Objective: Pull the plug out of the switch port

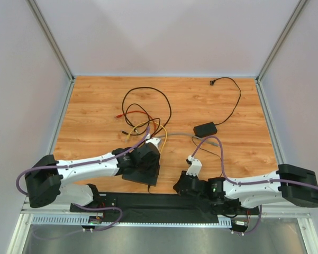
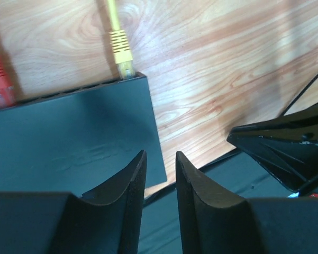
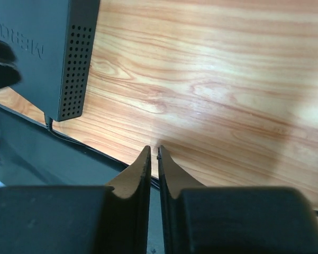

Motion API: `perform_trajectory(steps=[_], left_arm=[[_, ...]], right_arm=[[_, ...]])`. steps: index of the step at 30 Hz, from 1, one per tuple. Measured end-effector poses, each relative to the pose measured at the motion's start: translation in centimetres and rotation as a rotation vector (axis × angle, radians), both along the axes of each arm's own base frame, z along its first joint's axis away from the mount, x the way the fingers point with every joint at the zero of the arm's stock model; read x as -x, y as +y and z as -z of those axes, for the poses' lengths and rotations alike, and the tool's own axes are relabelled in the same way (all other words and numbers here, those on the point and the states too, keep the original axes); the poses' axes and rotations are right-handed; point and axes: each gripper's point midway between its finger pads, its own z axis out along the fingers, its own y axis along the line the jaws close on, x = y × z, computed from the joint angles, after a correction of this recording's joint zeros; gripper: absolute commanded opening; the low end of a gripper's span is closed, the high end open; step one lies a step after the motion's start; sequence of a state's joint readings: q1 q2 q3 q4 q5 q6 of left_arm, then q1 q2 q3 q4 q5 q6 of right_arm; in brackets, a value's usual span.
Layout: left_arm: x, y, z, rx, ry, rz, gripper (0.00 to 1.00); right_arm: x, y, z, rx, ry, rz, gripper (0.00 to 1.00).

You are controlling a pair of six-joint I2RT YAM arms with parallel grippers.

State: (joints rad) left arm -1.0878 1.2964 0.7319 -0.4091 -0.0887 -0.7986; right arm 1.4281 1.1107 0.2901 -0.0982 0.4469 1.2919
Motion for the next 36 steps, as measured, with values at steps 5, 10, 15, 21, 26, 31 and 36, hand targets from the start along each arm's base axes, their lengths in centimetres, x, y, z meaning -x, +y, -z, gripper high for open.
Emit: perform_trajectory(steps=[5, 10, 15, 21, 26, 31, 36], left_arm=[[-0.5, 3.0, -1.8, -0.037, -0.062, -0.082, 0.5], [-2.9, 9.5, -1.6, -0.15, -0.083, -0.3, 0.51], [-2.8, 16.2, 1.2, -0.211, -0.023, -0.491, 0.71], [-2.2, 16.9, 2.5, -0.124, 0.02, -0.548, 0.78], [-2.0, 14.9, 3.6, -0.016, 0.055, -0.509, 0.7], [-2.2, 12.8, 3.7, 0.073, 0.082, -0.468, 0.6], [-2.2, 12.0, 3.5, 0.131, 0.081, -0.449, 0.49]], right_arm=[[-0.4, 1.2, -1.1, 0.048, -0.05, -0.088, 0.26], [-0.4, 3.7, -3.5, 0.027, -0.096, -0.172, 0.4], [-0.2, 4.9, -4.6, -0.002, -0.115, -0.243, 0.54], [-0.7, 5.7, -4.4, -0.026, -0.092, -0.287, 0.57], [-0.4, 6.3, -4.8, -0.056, -0.083, -0.323, 0.56], [-1.0, 6.4, -5.0, -0.074, -0.079, -0.313, 0.5], [-2.7, 5.6, -3.9, -0.083, -0.05, -0.252, 0.49]])
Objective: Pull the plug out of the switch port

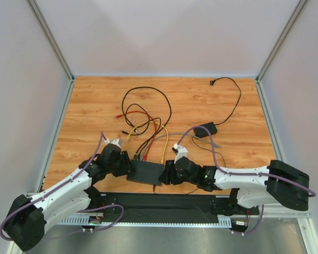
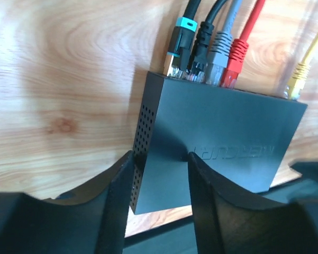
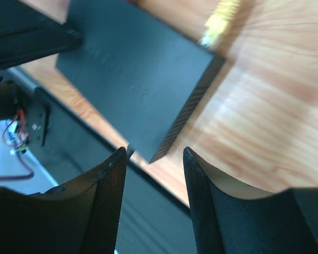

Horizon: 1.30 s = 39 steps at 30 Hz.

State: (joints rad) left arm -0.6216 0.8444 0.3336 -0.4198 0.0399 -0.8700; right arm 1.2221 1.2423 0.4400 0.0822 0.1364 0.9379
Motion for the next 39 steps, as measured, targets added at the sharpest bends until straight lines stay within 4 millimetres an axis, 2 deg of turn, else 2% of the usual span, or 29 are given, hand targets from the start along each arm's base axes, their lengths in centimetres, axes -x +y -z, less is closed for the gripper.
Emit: perform_trajectory(steps=[4, 7, 11, 20, 24, 30, 33, 35, 39], left_arm=[[0.4, -0.6, 0.1, 0.053, 0.0, 0.012, 0.43], [0.8, -1.4, 0.1, 0.092, -0.001, 0.028, 0.43], [1.3, -2.5, 0.2, 0.12, 0.002, 0.055, 0.42], [1.2, -3.1, 0.0, 0.131, -0.016, 0.047, 0.4], [1.6, -2.9, 0.0, 0.148, -0.025, 0.039, 0.4], [3.0, -1.9, 0.0, 0.115, -0.003, 0.05, 0.52], [2.9, -1.3, -1.0, 0.08, -0.022, 0.056, 0.57], [2.4, -1.5, -2.5, 0.073, -0.055, 0.077, 0.59], [1.0, -2.9, -5.1, 0.079, -0.118, 0.144, 0.59]], right_arm=[[-1.3, -0.7, 1.6, 0.031, 0.039, 0.038, 0.46], [-2.0, -1.1, 2.4, 0.043, 0.065, 0.053, 0.45], [-2.8, -1.4, 2.6, 0.039, 0.084, 0.059, 0.43], [-4.0, -2.2, 2.5, 0.055, 0.118, 0.028, 0.42], [-4.5, -2.1, 2.5, 0.084, 0.119, -0.006, 0.5], [-6.2, -2.0, 1.1, 0.13, 0.058, -0.002, 0.65], [-6.5, -2.9, -0.1, 0.147, 0.021, 0.034, 0.68], [-6.2, -3.4, -1.0, 0.153, 0.001, 0.054, 0.68], [-3.7, -2.9, -1.8, 0.164, -0.019, 0.041, 0.62]])
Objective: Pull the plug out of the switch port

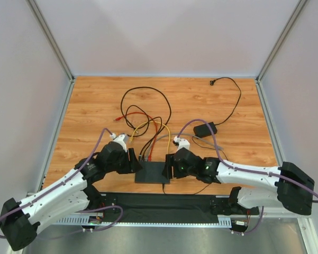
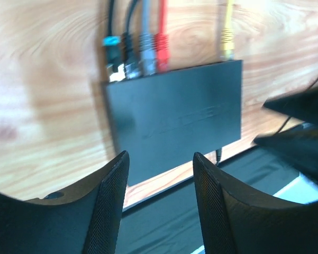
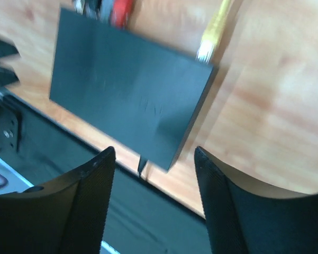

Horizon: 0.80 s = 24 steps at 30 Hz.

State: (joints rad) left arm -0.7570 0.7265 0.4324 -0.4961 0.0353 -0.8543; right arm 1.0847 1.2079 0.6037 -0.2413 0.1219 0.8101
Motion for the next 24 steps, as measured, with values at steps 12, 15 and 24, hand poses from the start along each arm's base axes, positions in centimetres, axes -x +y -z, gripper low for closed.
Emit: perform_trajectory(steps=[12, 15, 24], left_arm=[[-0.6, -5.0, 1.6, -0.116, 0.112, 0.28, 0.53], [0.3, -5.8, 2.2, -0.137, 0.133, 0.338, 0.52], [1.0, -6.6, 2.0, -0.203, 0.095, 0.389, 0.55]], right_arm=[[6.6, 0.1, 2.7, 0.146, -0.008, 0.068, 0.45], [6.9, 0.9, 3.2, 0.168, -0.026, 0.08, 0.41], [5.9, 1.5, 3.9, 0.187, -0.065, 0.125, 0.32]])
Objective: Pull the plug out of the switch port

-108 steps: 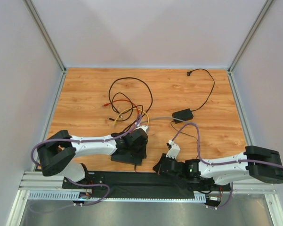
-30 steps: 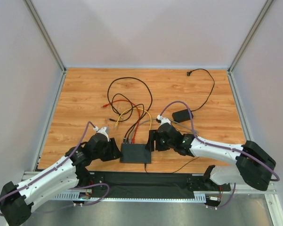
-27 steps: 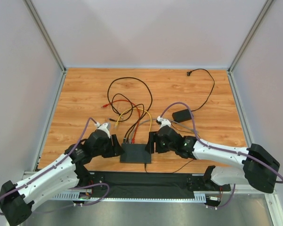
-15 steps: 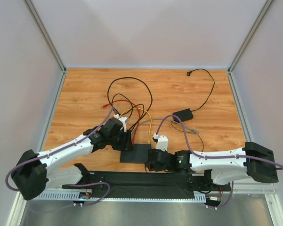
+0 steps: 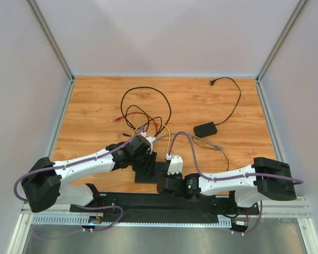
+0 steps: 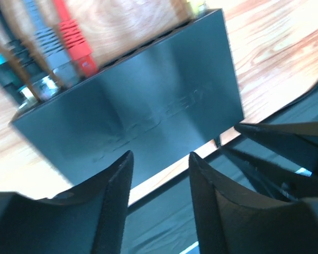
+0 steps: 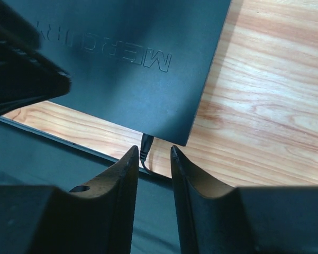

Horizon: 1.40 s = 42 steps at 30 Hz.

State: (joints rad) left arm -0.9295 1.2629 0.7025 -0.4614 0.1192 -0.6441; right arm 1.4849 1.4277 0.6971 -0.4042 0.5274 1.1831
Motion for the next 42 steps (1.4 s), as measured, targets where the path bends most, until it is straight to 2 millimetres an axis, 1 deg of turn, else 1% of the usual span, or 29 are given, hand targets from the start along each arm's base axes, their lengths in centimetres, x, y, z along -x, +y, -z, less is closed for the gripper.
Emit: perform_trajectory(steps=[4, 6, 8, 11, 15, 16, 19, 25, 28, 29, 34, 37, 40, 42], left_arm=[[-0.2, 0.9, -1.0, -0.01, -0.044, -0.028, 0.57], [-0.4, 1.0, -1.7, 0.006, -0.063, -0.046, 0.57], [-0.4, 0.9, -1.9, 0.016, -0.067, -0.051, 0.57], [-0.4, 0.7, -1.2, 0.002, -0.048, -0.048, 0.55], [0.2, 0.3, 1.2, -0.058, 0.011, -0.029, 0.54], [0.4, 0.0, 1.4, -0.061, 0.026, -0.025, 0.54], [0.2, -1.1, 1.4, -0.044, 0.021, -0.02, 0.52], [-0.1, -2.1, 1.5, -0.036, 0.026, -0.055, 0.5], [-0.3, -2.6, 1.5, -0.031, 0.034, -0.086, 0.49], [-0.4, -2.9, 1.5, -0.022, 0.038, -0.1, 0.48], [-1.0, -4.3, 1.8, 0.018, 0.057, -0.164, 0.45], [-1.1, -4.3, 2.1, 0.015, 0.078, -0.205, 0.45], [-1.1, -4.2, 2.5, 0.016, 0.095, -0.242, 0.45], [-1.2, -4.4, 2.5, 0.027, 0.105, -0.261, 0.45]], right_arm=[[-0.1, 0.4, 0.2, -0.009, -0.003, 0.003, 0.31], [-0.2, 0.7, 0.1, -0.023, -0.004, 0.004, 0.31], [-0.3, 0.9, 0.2, -0.026, -0.004, 0.005, 0.31], [-0.3, 1.0, 0.4, -0.025, 0.0, 0.005, 0.3], [-0.3, 1.1, 0.5, -0.035, 0.005, 0.011, 0.27], [-0.3, 1.1, 0.5, -0.036, 0.006, 0.014, 0.27], [-0.3, 0.9, 0.9, -0.043, 0.017, 0.025, 0.21], [-0.2, 0.9, 1.3, -0.06, 0.037, 0.039, 0.19], [-0.2, 1.0, 1.4, -0.066, 0.041, 0.044, 0.15], [-0.2, 1.0, 1.5, -0.066, 0.043, 0.046, 0.13], [-0.2, 1.0, 1.7, -0.068, 0.05, 0.062, 0.12], [-0.1, 0.9, 1.7, -0.08, 0.054, 0.071, 0.11], [-0.1, 0.8, 1.7, -0.1, 0.059, 0.081, 0.05], [-0.1, 0.7, 1.7, -0.103, 0.059, 0.084, 0.05]])
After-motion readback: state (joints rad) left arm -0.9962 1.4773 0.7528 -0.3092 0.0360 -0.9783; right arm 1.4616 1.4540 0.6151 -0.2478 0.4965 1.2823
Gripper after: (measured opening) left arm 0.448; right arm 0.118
